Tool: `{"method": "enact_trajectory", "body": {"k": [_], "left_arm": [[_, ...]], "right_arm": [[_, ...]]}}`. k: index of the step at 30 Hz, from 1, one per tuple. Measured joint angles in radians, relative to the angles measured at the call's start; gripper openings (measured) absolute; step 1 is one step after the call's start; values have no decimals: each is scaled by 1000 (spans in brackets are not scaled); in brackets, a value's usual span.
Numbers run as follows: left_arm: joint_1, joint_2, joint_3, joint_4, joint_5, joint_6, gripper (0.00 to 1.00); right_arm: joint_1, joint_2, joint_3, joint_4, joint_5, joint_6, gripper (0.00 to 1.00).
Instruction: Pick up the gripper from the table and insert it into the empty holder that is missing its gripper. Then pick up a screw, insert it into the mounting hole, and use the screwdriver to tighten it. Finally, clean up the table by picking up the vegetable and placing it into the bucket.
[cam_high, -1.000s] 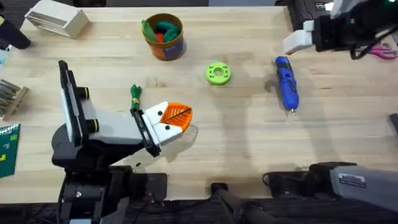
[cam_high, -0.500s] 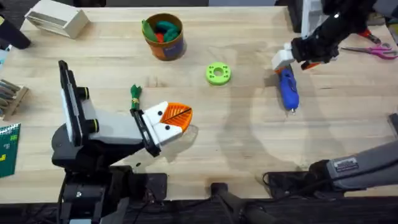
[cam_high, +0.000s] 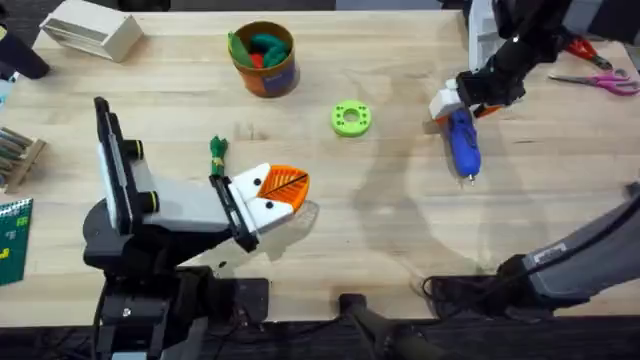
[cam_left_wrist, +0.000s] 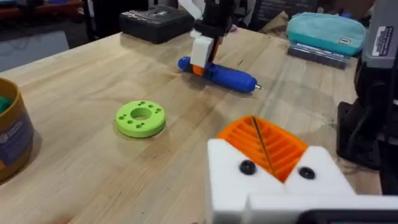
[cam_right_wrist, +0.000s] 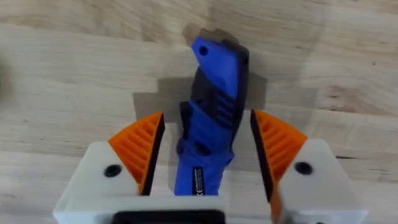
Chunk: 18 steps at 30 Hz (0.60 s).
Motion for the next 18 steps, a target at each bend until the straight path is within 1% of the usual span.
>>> {"method": "enact_trajectory", "body": {"k": [4, 9, 11, 12, 13, 16, 18], "left_arm": [[0, 0, 0, 0, 0, 0, 8], [0, 0, 0, 0, 0, 0, 8], [0, 0, 0, 0, 0, 0, 8], [0, 0, 0, 0, 0, 0, 8], [0, 0, 0, 0, 0, 0, 8], [0, 0, 0, 0, 0, 0, 8], [0, 0, 0, 0, 0, 0, 8]], "right_arm": [[-5, 37, 0, 17, 0, 4, 822], [-5, 51, 0, 20, 0, 8, 815], [-5, 51, 0, 21, 0, 10, 695], [-5, 51, 0, 21, 2, 12, 590], [-5, 51, 0, 21, 2, 14, 528], [-5, 51, 0, 21, 3, 15, 474], [-5, 53, 0, 21, 4, 15, 360]]}}
